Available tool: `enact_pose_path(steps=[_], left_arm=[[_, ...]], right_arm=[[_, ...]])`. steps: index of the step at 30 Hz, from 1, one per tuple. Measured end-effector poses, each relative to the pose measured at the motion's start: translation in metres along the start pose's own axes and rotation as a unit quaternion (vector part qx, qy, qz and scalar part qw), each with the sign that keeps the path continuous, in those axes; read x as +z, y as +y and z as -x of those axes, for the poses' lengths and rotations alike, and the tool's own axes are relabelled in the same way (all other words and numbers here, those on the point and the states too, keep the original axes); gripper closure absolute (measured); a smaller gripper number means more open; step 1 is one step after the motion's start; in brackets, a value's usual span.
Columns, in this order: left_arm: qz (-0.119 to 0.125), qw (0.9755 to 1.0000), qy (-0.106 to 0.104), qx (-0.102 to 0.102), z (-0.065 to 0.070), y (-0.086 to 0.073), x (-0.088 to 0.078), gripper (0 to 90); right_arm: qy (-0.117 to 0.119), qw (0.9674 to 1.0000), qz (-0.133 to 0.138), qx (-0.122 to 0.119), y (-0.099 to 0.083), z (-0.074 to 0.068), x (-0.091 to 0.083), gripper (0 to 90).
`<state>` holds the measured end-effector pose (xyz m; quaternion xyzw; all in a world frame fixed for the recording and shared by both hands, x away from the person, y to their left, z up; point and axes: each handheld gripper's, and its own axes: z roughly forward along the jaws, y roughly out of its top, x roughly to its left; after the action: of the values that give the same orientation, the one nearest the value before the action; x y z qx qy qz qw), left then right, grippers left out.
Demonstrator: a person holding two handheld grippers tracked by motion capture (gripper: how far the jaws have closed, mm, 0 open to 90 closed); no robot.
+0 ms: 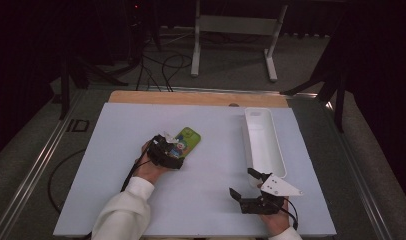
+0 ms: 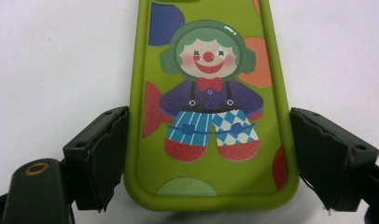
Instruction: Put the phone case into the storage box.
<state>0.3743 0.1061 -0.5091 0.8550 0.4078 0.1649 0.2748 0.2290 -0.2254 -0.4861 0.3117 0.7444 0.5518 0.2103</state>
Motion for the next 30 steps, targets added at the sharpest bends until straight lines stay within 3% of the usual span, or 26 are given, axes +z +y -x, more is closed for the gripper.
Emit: enact_pose_path(steps=[16, 30], left_arm=[[0.035, 0.9993, 0.013, 0.011, 0.002, 0.003, -0.023, 16.1], [0.070, 0.9971, 0.021, 0.024, 0.007, -0.001, -0.045, 16.0]], right_arm=[[-0.002, 1.0000, -0.001, 0.000, 0.000, 0.000, 0.000, 9.0], [-0.002, 1.0000, -0.001, 0.000, 0.000, 0.000, 0.000, 9.0]])
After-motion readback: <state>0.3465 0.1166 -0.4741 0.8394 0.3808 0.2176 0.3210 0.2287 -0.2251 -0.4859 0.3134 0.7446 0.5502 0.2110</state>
